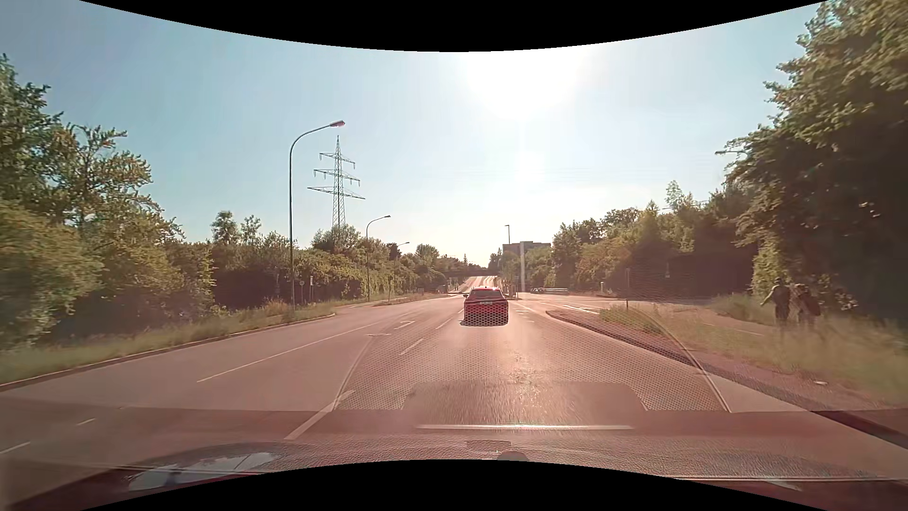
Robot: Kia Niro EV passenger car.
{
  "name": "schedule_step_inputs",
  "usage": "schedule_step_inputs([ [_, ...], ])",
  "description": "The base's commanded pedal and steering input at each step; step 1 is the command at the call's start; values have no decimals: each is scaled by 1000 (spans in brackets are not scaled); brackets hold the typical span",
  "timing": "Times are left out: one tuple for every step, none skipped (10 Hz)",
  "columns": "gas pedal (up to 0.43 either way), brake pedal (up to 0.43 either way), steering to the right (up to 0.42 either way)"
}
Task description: Follow the waypoints while adhering to traffic rules and regulations
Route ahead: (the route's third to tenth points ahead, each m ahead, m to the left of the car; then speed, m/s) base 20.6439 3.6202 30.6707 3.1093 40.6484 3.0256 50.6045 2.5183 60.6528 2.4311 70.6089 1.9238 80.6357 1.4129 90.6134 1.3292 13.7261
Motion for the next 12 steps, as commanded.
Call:
schedule_step_inputs([
  [79,6,9],
  [79,6,8],
  [79,6,8],
  [79,6,8],
  [87,6,6],
  [87,0,5],
  [87,6,4],
  [98,6,4],
  [98,6,4],
  [98,0,4],
  [98,6,3],
  [98,6,1],
])
